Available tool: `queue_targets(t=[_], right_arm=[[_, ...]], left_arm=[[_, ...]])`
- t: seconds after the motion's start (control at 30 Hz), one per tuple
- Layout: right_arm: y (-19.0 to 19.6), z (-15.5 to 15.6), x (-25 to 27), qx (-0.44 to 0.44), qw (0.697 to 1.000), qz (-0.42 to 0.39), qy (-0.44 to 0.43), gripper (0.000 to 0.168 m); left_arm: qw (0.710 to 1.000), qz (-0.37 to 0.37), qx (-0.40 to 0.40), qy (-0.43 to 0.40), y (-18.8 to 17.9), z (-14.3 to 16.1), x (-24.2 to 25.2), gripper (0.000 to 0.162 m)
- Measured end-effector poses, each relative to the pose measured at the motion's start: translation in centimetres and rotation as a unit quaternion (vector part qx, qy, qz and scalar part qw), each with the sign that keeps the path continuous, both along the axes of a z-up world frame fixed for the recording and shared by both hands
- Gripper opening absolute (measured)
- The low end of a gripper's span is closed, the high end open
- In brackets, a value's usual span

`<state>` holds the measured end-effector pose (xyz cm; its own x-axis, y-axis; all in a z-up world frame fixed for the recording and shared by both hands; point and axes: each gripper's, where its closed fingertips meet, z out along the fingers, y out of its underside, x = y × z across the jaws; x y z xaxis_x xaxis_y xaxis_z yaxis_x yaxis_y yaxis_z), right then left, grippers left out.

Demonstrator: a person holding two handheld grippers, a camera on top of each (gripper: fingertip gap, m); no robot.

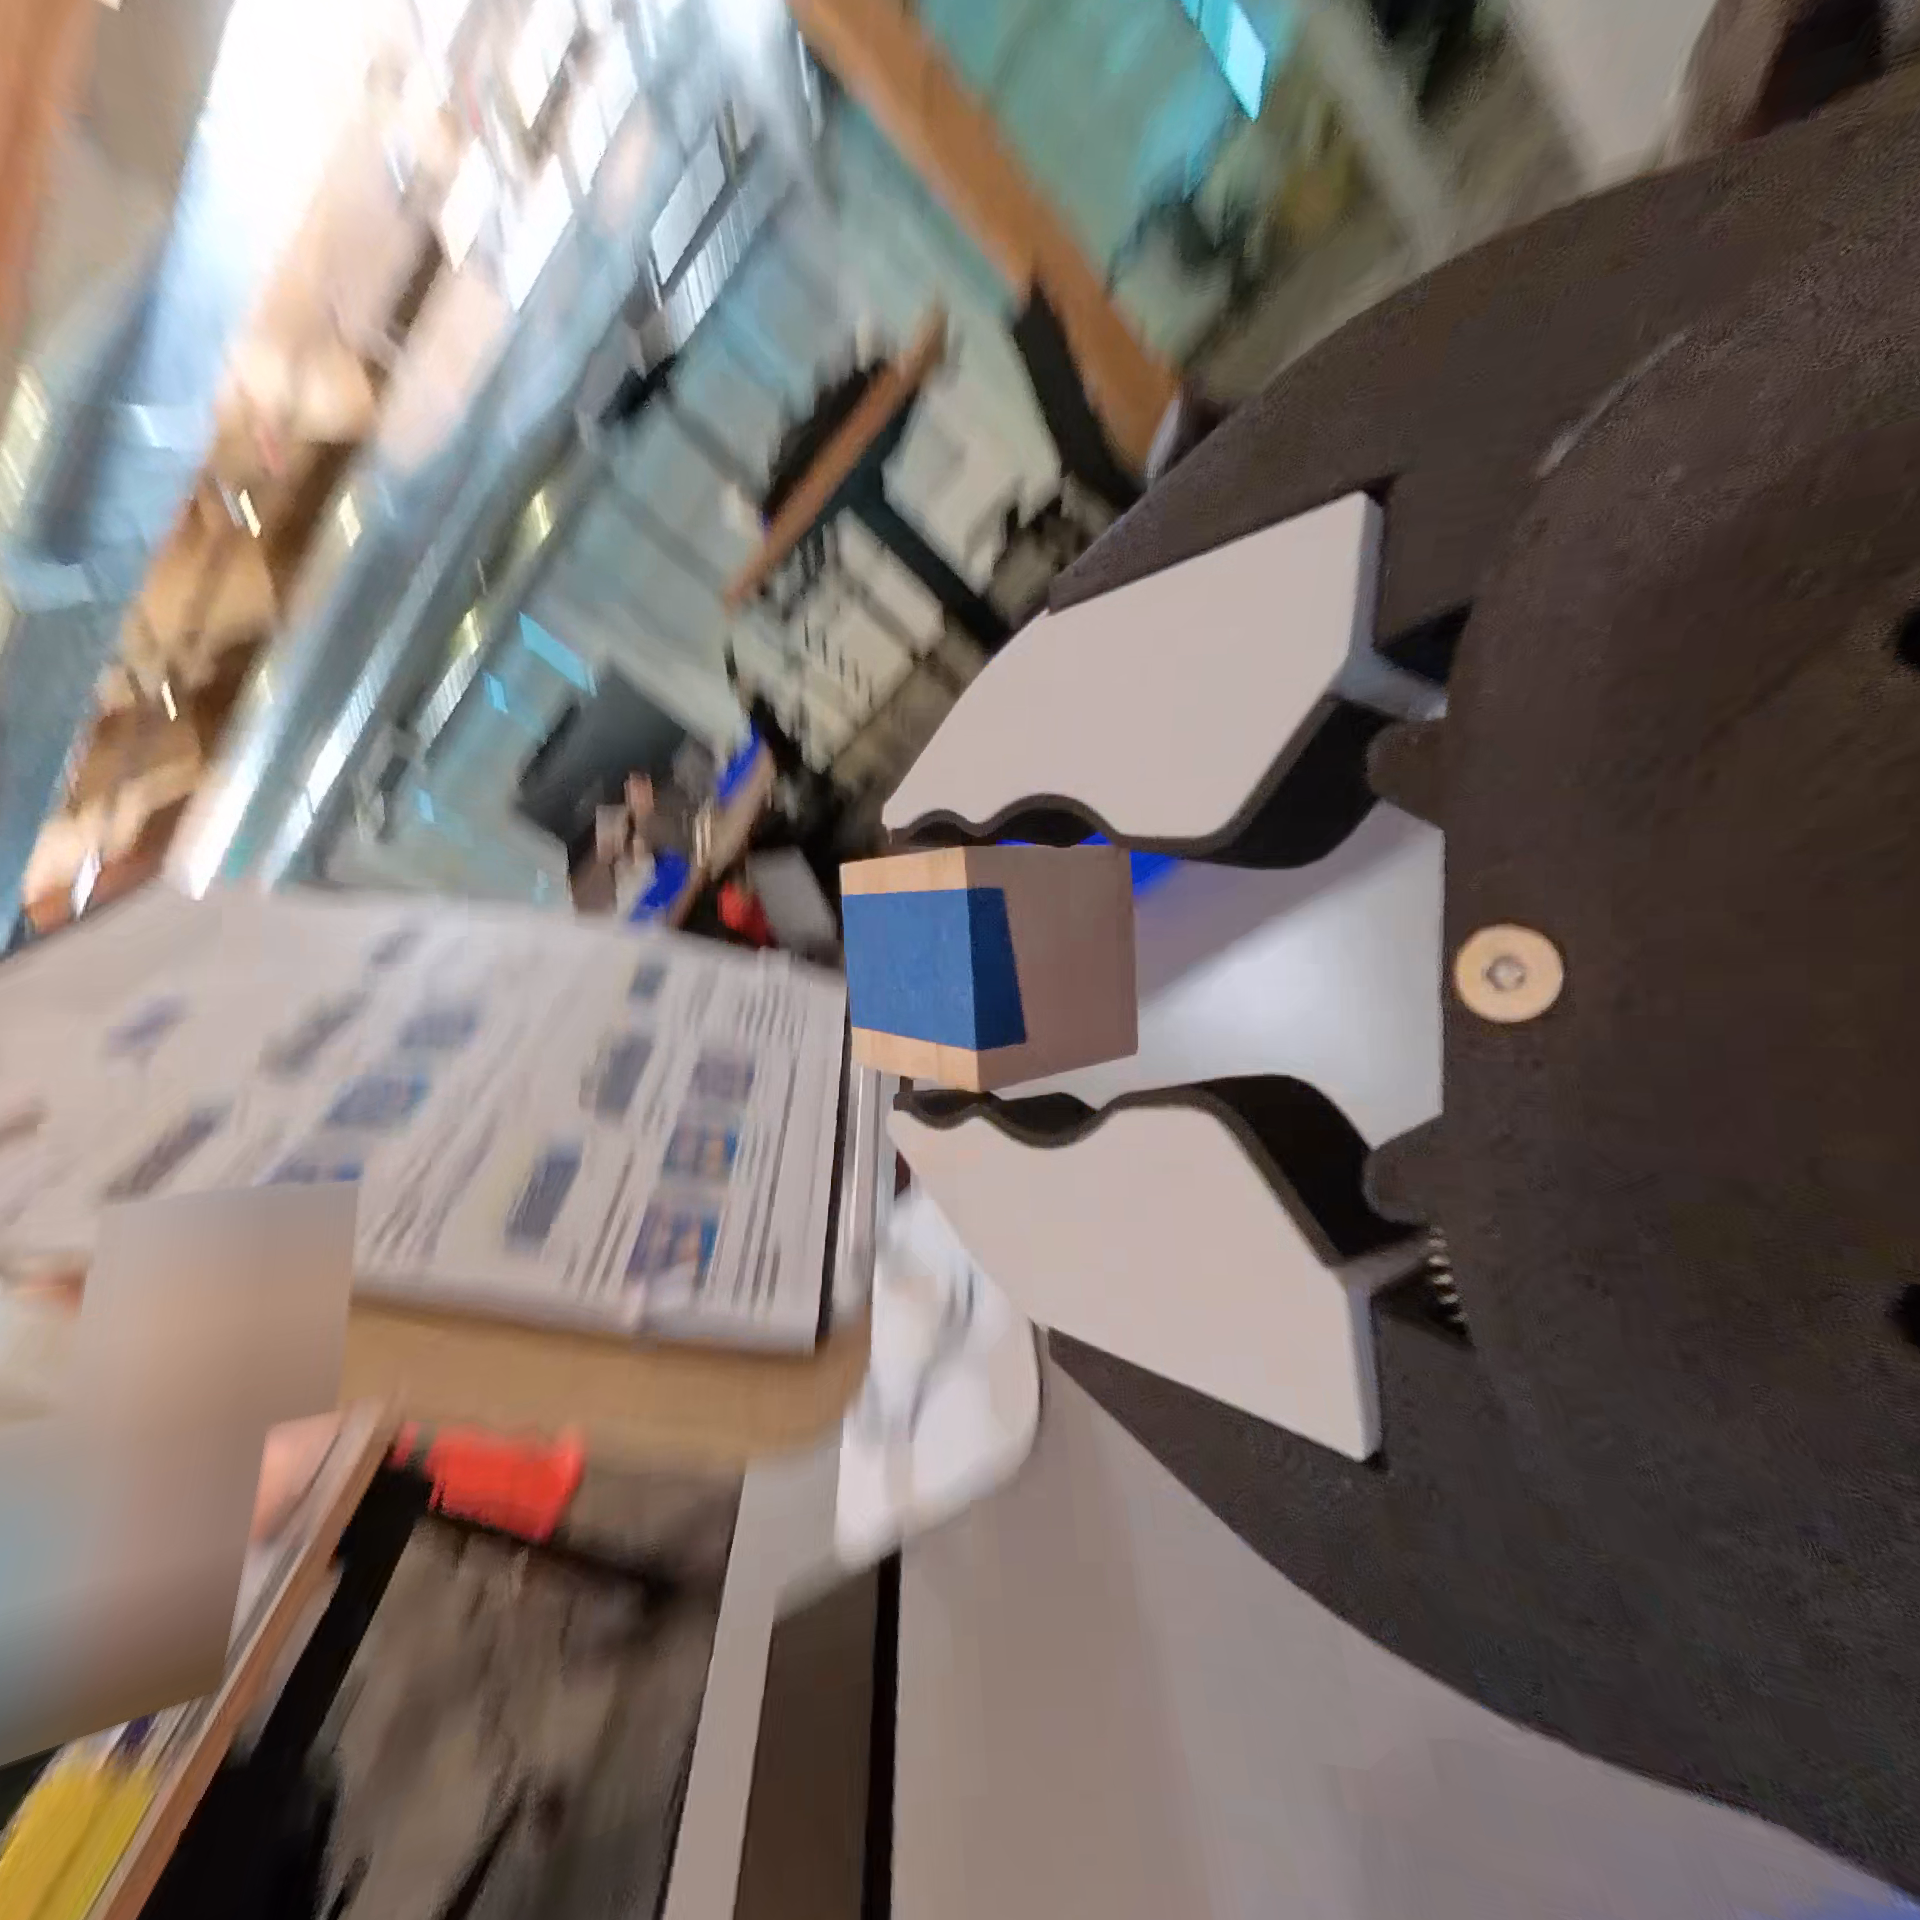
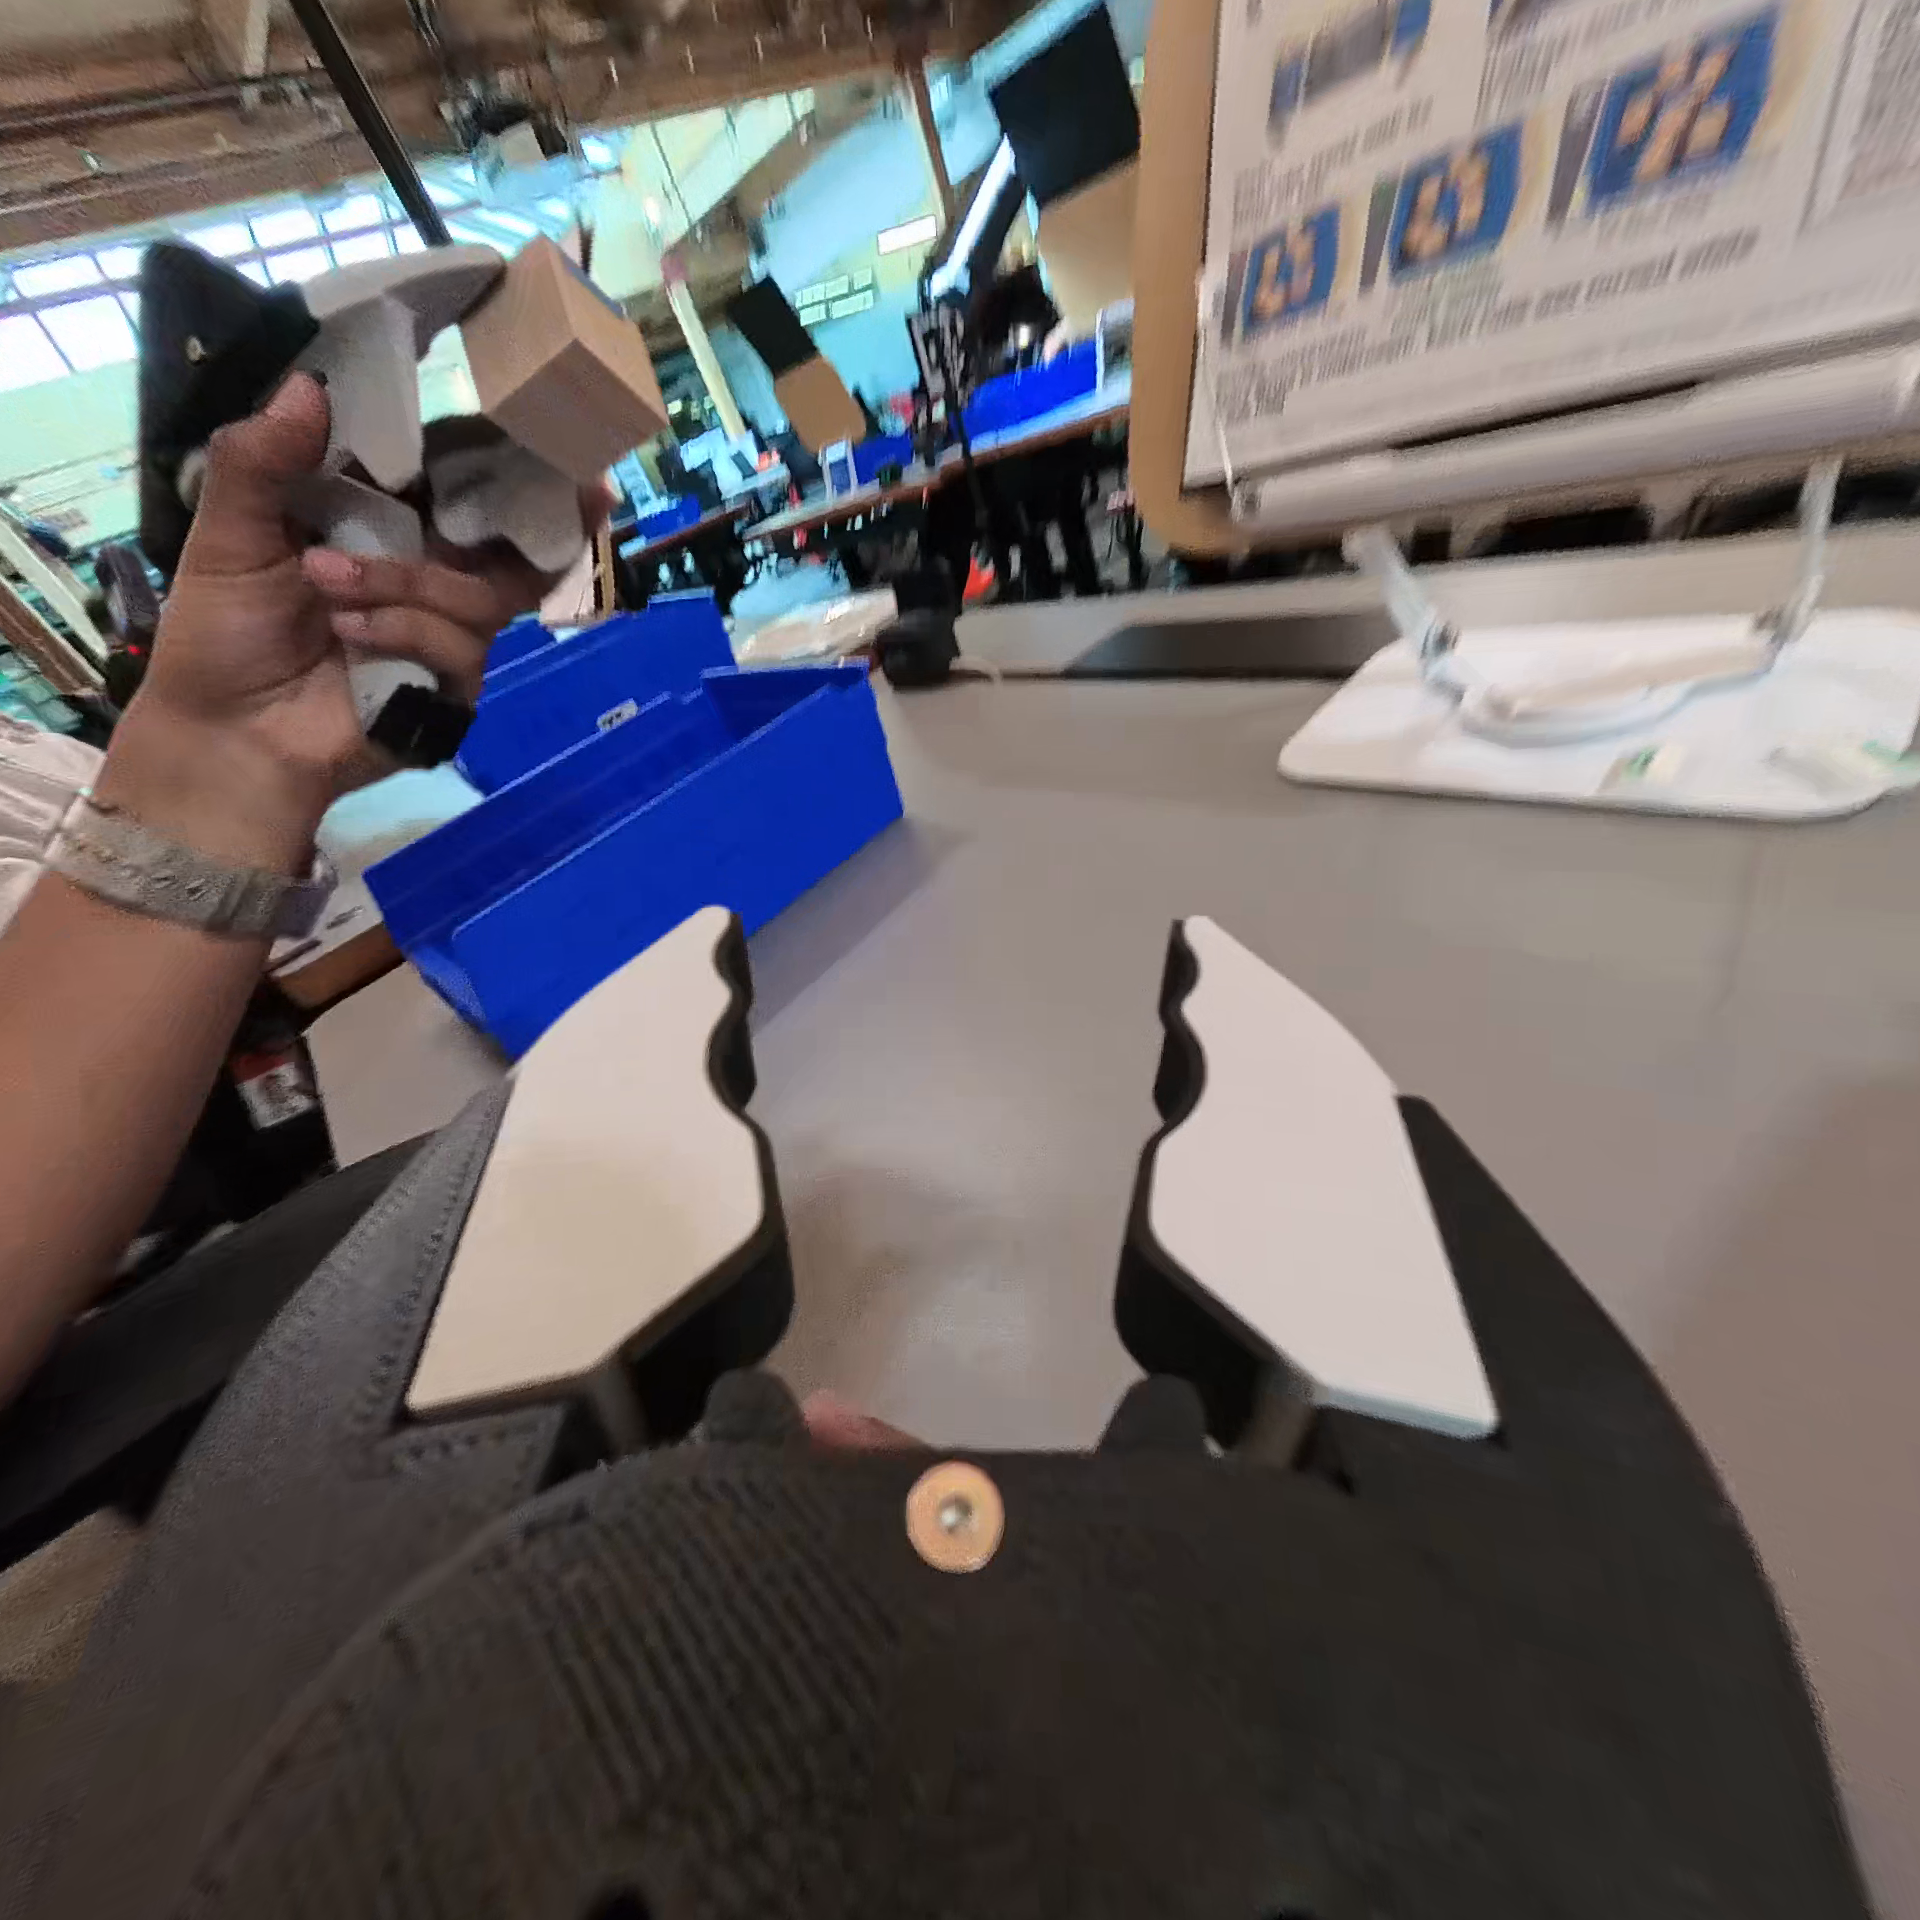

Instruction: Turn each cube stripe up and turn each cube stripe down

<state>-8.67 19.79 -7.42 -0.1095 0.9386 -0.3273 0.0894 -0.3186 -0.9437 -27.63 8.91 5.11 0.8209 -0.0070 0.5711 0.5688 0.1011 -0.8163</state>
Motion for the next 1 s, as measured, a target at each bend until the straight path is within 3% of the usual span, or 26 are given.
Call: queue_targets(t=[0.07, 0.13, 0.2, 0.27, 0.4, 0.6, 0.83, 1.0], right_arm=[[0.2, 1.7, 0.3, 0.061, 0.997, -0.026, 0.042, 0.083], [0.0, 3.4, 0.8, 0.153, 0.983, -0.055, 0.083, 0.081], [-0.5, 4.6, 1.3, 0.249, 0.958, -0.09, 0.107, 0.072], [-0.9, 4.7, 1.4, 0.316, 0.936, -0.117, 0.103, 0.06], [-1.8, 4.6, 1.4, 0.358, 0.919, -0.13, 0.104, 0.064], [-1.8, 4.3, 1.1, 0.406, 0.897, -0.135, 0.107, 0.046], [-2.3, 4.7, 1.2, 0.418, 0.896, -0.103, 0.107, 0.043], [0.0, 5.6, 1.4, 0.432, 0.891, -0.115, 0.082, 0.044]], left_arm=[[0.991, -0.082, 0.062, -0.091, 1.9, 0.6, 4.1, 0.045], [0.957, -0.175, 0.108, -0.203, 3.7, 0.3, 7.9, 0.045], [0.916, -0.241, 0.139, -0.29, 5.3, -0.4, 11.0, 0.045], [0.898, -0.262, 0.135, -0.326, 6.8, -1.7, 13.6, 0.045], [0.894, -0.28, 0.101, -0.336, 8.7, -4.1, 17.3, 0.045], [0.89, -0.282, 0.068, -0.351, 9.9, -7.0, 19.2, 0.045], [0.858, -0.323, 0.095, -0.387, 9.7, -7.3, 19.5, 0.046], [0.899, -0.296, 0.064, -0.316, 9.9, -8.3, 19.3, 0.056]])
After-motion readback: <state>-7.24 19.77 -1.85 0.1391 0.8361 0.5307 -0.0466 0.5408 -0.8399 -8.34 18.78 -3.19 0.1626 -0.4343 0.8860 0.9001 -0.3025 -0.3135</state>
